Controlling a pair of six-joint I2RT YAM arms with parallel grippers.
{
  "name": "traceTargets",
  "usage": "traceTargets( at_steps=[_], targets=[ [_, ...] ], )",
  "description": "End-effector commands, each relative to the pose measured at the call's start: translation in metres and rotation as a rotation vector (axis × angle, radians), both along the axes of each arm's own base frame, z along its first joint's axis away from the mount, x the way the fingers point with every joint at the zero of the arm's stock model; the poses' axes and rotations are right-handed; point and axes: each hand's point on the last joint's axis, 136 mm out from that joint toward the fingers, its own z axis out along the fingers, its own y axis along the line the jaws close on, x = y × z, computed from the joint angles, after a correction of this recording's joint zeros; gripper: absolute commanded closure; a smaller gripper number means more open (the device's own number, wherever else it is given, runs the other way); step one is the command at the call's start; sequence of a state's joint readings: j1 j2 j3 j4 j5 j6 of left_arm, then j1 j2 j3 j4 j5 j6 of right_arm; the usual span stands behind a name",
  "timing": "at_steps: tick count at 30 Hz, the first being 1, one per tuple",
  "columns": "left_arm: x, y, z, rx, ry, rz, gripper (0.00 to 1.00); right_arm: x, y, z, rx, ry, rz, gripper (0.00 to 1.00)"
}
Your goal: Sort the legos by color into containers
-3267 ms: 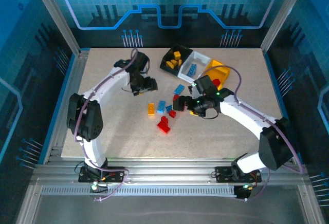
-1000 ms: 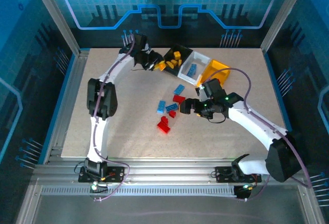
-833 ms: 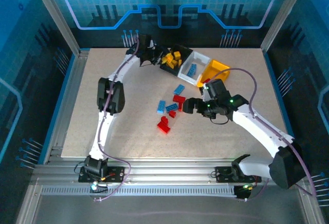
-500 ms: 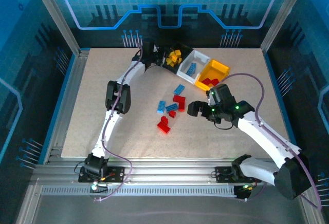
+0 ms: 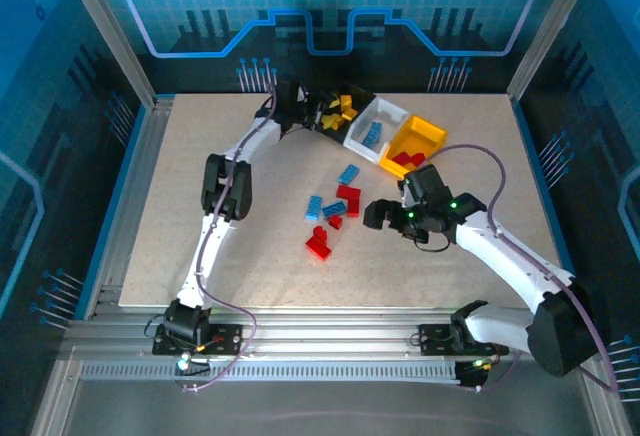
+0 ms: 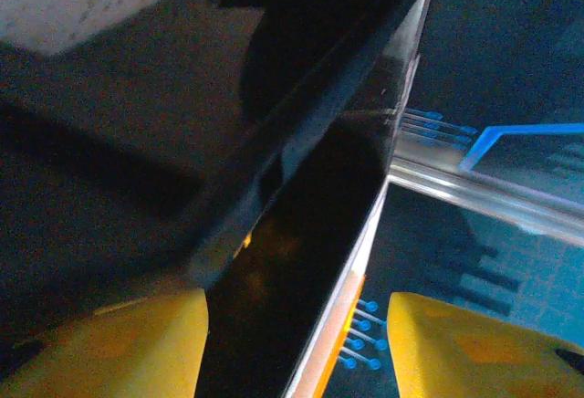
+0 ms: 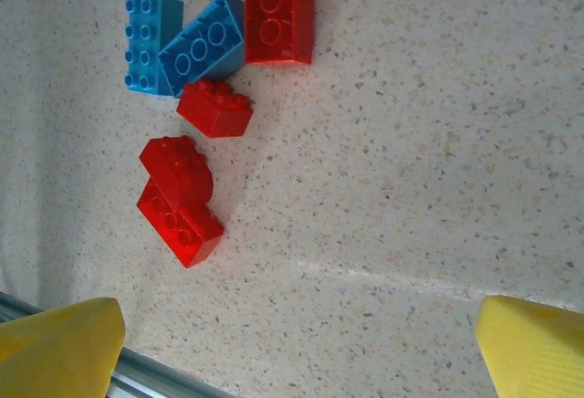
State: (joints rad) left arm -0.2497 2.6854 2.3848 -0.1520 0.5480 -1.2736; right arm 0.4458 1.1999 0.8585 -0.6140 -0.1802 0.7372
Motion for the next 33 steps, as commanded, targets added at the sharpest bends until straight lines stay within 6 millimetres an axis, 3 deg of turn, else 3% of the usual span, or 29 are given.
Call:
traceTargets(
  at_steps=[1,4,7,12,18,21,27,33],
  targets=[
    [-0.032,0.003,0.065,0.087,-0.114,-0.1,0.44,0.014,0.012,0.017,0.038,-0.043,0.054,0.01],
    [-0.069,0.017,0.068,0.208,-0.093,-0.148,0.44,0.016,0.026,0.014,0.039,-0.031,0.135,0.03],
    [-0.114,0.042,0.059,0.351,-0.025,-0.179,0.43,0.015,0.047,0.006,-0.009,-0.028,0.267,0.03],
    [-0.191,0.083,0.048,0.523,0.028,-0.219,0.41,0.001,0.093,-0.014,-0.152,-0.03,0.561,0.04],
    [-0.275,0.125,0.035,0.595,0.087,-0.212,0.39,-0.009,0.133,-0.047,-0.378,-0.031,0.815,0.06],
    [-0.308,0.14,0.027,0.602,0.12,-0.193,0.39,-0.007,0.142,-0.064,-0.463,-0.027,0.86,0.07],
    [-0.347,0.163,0.03,0.611,0.126,-0.146,0.38,-0.004,0.145,-0.081,-0.523,-0.001,0.855,0.11],
    [-0.362,0.175,0.032,0.613,0.134,-0.125,0.35,-0.01,0.15,-0.098,-0.535,0.029,0.866,0.18]
  ],
)
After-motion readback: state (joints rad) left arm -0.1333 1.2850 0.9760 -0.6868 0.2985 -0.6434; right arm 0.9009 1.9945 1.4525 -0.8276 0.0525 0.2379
